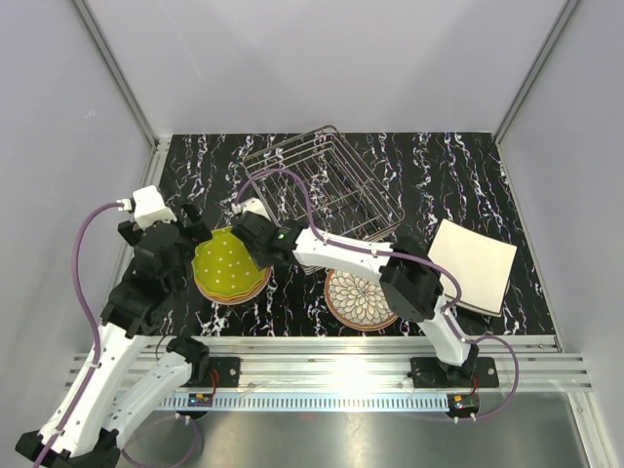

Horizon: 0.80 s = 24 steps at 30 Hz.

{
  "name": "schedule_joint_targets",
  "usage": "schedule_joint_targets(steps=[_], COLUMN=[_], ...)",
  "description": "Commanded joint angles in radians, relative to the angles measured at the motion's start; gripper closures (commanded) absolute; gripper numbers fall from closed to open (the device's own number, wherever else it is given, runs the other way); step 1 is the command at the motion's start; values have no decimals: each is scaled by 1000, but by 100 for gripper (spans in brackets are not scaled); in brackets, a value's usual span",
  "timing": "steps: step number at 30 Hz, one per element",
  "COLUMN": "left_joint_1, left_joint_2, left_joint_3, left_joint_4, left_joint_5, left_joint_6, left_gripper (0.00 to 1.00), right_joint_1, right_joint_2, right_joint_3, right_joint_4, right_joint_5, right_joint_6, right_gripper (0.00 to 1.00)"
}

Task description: Load the plates into the dish rack

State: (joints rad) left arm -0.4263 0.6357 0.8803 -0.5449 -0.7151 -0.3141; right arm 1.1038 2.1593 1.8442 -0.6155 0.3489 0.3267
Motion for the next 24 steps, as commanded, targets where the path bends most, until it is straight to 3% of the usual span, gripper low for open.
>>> schedule_joint_targets(steps=[1,7,13,17,24], left_joint_1=[-3,-5,-5,-5,-3], left_joint_2=[4,13,18,19,28], left_joint_3=[5,3,3,2,2], left_joint_4=[36,36,40,40,40], left_joint_5=[20,42,55,59,55], left_joint_6=[-3,3,7,10,15], left_gripper=[1,1,1,1,1], right_joint_1=[-4,-22,-25,-25,-25], right_joint_2=[45,120,109,77,-2], right_joint_3=[47,151,145,133,125], right_joint_4=[-35,-59,-39,-49,-87], right_joint_5=[54,24,18,24,41], right_joint_6=[89,117,112,114,109], right_gripper=[50,53,88,97,100])
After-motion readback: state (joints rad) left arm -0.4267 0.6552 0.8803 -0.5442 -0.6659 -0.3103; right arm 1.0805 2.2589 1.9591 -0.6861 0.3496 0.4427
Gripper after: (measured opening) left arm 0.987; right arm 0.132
